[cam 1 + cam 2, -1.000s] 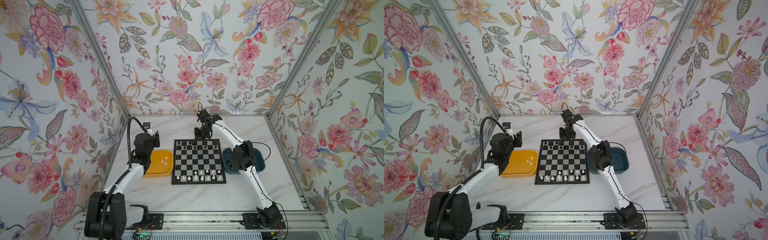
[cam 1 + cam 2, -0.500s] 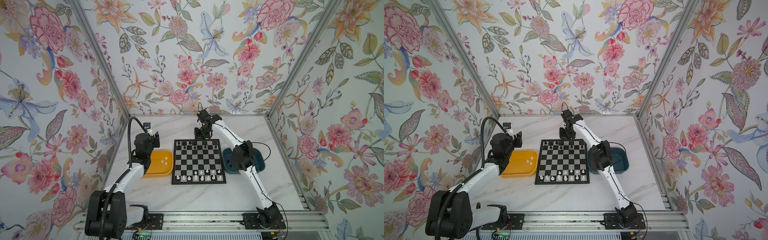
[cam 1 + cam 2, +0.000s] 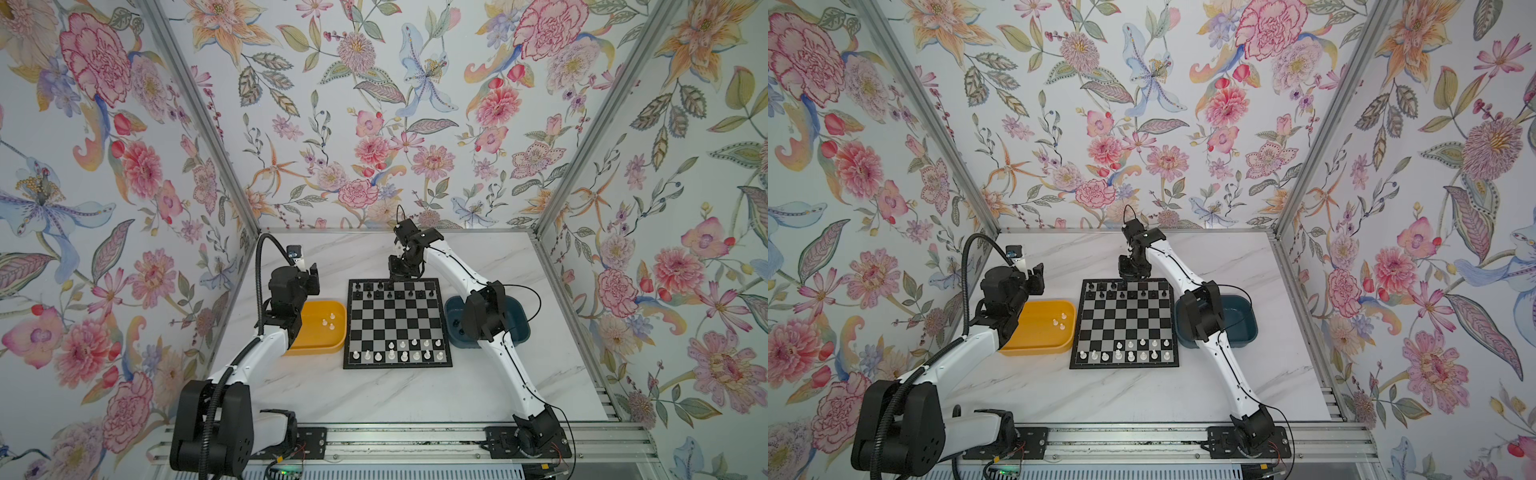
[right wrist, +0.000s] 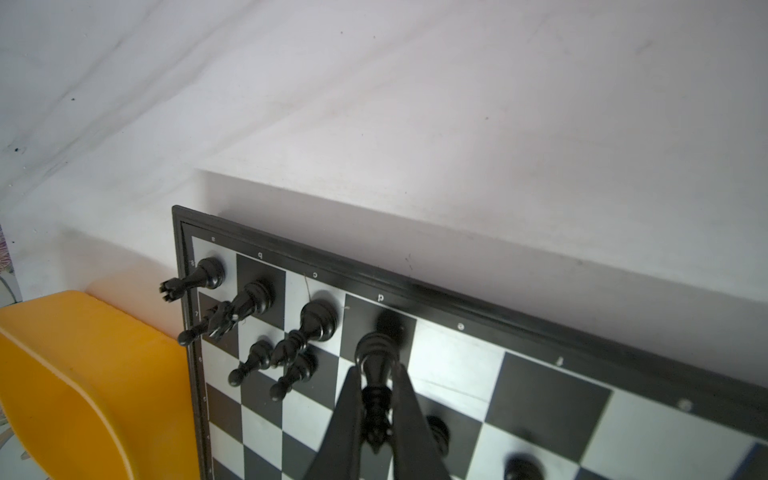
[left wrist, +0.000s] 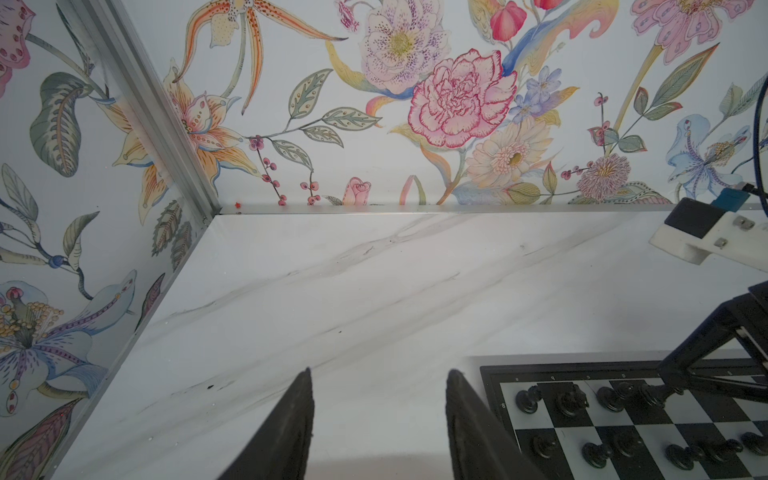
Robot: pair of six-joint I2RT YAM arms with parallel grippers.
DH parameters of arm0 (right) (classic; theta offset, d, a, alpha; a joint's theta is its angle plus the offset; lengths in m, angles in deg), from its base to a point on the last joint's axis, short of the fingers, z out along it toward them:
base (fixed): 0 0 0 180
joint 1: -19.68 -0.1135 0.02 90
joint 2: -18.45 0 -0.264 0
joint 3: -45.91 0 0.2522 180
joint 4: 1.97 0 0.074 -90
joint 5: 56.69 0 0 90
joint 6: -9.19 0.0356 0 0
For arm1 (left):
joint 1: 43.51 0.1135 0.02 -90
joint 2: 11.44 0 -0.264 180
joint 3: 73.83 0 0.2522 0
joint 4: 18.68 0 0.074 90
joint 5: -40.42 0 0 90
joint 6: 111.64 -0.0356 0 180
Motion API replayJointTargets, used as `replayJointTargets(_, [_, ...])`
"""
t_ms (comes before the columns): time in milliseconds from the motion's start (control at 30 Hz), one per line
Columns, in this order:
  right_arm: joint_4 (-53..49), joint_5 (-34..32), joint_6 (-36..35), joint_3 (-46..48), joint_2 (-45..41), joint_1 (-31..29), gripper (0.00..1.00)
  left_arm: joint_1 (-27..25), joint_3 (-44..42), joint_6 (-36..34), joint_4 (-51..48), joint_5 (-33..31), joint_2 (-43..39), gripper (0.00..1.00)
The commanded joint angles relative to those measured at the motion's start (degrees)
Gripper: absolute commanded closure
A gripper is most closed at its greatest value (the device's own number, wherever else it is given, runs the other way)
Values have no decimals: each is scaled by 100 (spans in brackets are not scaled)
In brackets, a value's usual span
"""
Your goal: Set up the chess pieces on the board
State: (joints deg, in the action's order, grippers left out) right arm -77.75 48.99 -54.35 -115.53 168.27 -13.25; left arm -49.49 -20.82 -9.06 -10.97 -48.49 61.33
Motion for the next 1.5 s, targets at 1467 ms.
replayJointTargets(1467, [67, 84, 167, 1, 203, -38, 79, 113, 50, -71, -179, -82, 264, 50])
